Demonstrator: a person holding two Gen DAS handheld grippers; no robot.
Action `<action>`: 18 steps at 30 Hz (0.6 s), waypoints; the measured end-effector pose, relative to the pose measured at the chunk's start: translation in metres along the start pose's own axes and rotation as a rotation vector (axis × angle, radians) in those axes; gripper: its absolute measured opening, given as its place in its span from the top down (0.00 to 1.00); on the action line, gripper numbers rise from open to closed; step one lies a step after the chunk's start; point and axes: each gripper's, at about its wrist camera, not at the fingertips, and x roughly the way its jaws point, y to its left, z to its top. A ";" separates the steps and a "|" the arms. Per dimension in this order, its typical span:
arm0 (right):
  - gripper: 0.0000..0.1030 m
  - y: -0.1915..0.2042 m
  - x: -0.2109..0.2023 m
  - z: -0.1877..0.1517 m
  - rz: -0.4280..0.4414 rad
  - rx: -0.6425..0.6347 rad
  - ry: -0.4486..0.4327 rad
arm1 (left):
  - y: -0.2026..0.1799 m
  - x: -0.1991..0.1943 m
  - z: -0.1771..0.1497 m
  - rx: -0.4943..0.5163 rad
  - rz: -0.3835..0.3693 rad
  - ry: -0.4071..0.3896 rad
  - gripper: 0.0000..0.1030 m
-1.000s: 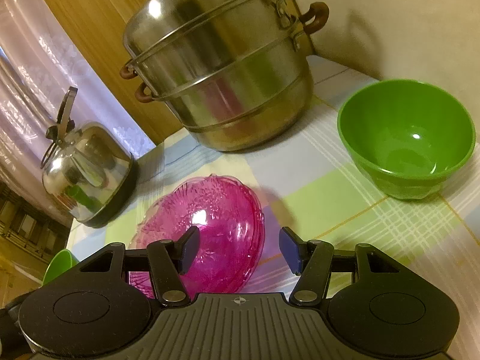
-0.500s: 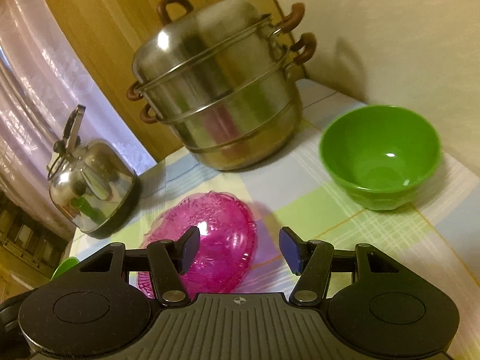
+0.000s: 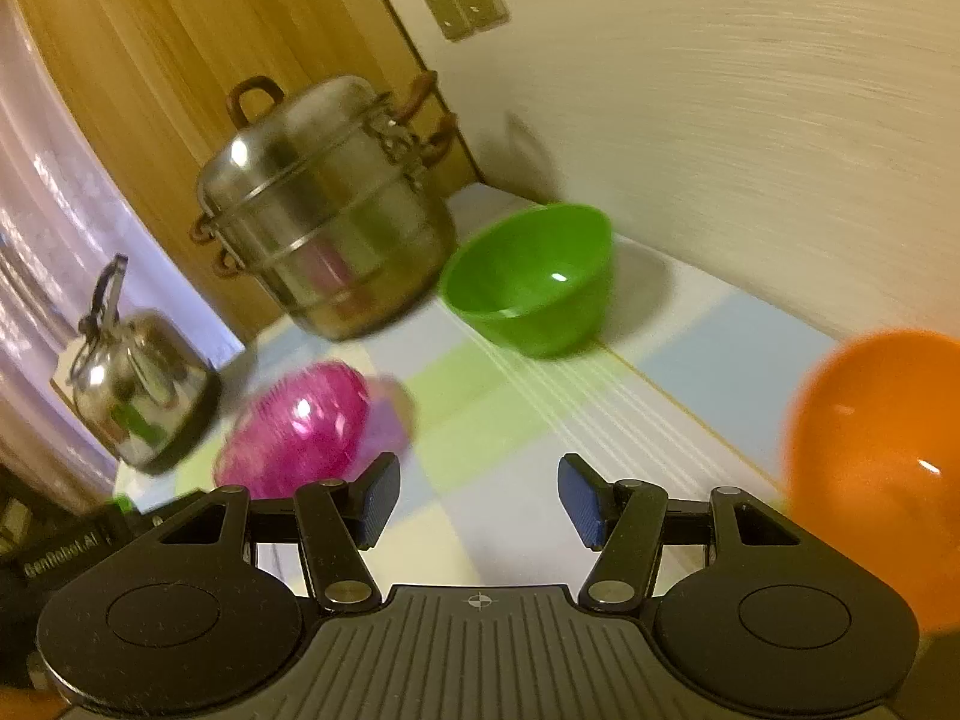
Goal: Organize plates and bowls
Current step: 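Move both grippers from the pink stack to the orange bowl by the wall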
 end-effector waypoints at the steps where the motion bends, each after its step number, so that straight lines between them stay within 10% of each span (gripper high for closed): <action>1: 0.43 -0.005 -0.009 -0.003 -0.006 -0.002 0.001 | -0.004 -0.004 -0.006 0.004 -0.004 0.005 0.32; 18: 0.29 -0.096 -0.138 -0.011 -0.143 0.091 -0.111 | -0.103 -0.035 -0.079 0.060 -0.056 0.085 0.16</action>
